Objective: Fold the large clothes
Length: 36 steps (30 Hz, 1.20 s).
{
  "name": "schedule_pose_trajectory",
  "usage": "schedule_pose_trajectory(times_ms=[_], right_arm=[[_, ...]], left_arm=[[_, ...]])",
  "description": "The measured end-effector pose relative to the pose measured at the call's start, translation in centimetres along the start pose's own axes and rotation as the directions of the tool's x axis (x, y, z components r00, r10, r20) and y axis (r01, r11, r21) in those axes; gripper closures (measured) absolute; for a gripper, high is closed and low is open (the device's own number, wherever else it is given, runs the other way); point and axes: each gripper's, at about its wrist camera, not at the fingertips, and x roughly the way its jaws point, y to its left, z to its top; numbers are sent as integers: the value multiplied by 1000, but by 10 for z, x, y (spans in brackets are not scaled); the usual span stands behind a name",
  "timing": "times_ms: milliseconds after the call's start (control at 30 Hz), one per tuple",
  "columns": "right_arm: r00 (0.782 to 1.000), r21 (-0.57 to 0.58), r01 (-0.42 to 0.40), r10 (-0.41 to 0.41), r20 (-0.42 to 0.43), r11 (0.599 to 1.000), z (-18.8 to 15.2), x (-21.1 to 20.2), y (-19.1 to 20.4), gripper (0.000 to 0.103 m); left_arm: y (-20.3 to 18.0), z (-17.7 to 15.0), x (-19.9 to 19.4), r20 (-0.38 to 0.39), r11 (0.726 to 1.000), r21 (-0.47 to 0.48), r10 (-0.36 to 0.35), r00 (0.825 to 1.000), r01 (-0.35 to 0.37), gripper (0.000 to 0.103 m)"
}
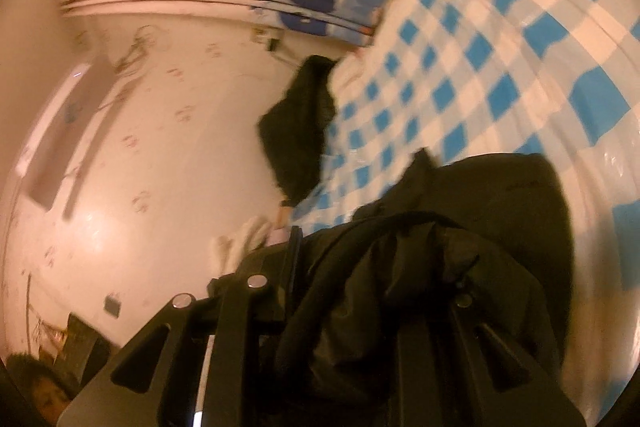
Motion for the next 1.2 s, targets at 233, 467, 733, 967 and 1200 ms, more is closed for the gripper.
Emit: schedule_pose_trajectory(times_ms=[233,467,733,967,1200], right_arm=[[998,169,54,-49,-37,984,22,35,-57,36],[997,5,72,-72,37,997,22,3,15,8],[818,-599,481,-574,44,640,-35,83,107,7],[672,-611,593,-740,17,524,-34,156,51,7],[626,-497,678,-780,4,541,2,168,-11,7]], left_arm=[[47,10,77,-113,981,-65,175,978,-183,85],[46,32,38,1,970,-245,-1,1000,2,51],[17,49,34,-28,963,-221,152,988,-154,15],[-108,-22,60,251,708,553,360,899,-438,14],[-77,-65,185,98,491,758,566,819,-430,12]])
